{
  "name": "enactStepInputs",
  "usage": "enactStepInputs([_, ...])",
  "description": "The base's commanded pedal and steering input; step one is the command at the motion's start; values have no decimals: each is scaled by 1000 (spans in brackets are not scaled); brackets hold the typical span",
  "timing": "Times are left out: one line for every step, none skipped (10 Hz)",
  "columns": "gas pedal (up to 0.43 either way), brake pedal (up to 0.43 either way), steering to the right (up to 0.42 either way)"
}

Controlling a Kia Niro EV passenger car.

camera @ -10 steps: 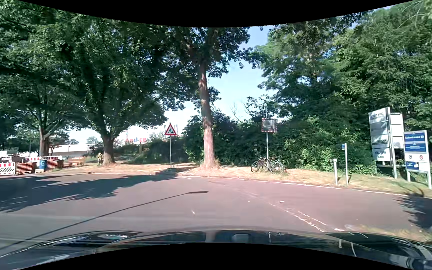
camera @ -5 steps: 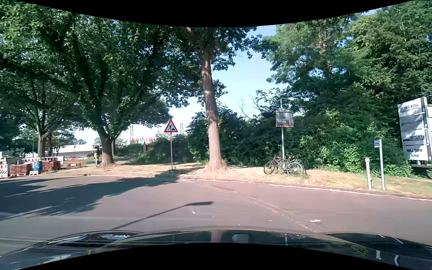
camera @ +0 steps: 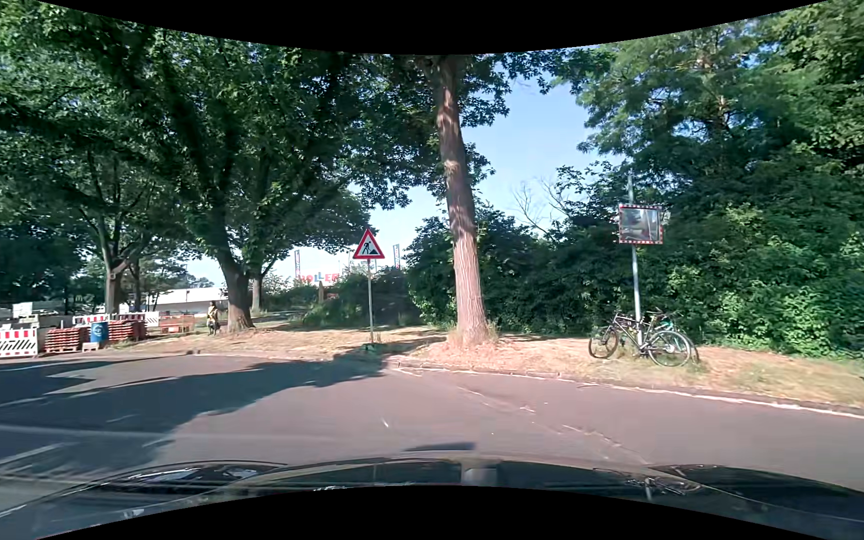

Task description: Follow the waypoints while adhering to traffic rules and regulations

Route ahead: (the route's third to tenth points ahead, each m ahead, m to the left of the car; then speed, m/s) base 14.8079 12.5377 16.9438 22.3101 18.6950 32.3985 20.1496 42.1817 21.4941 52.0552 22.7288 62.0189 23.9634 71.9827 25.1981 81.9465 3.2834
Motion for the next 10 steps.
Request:
enactStepInputs([79,0,-277])
enactStepInputs([79,0,-288])
enactStepInputs([79,0,-301])
enactStepInputs([79,0,-312])
enactStepInputs([79,0,-317])
enactStepInputs([87,0,-318])
enactStepInputs([87,0,-318])
enactStepInputs([98,0,-318])
enactStepInputs([110,0,-318])
enactStepInputs([110,0,-321])
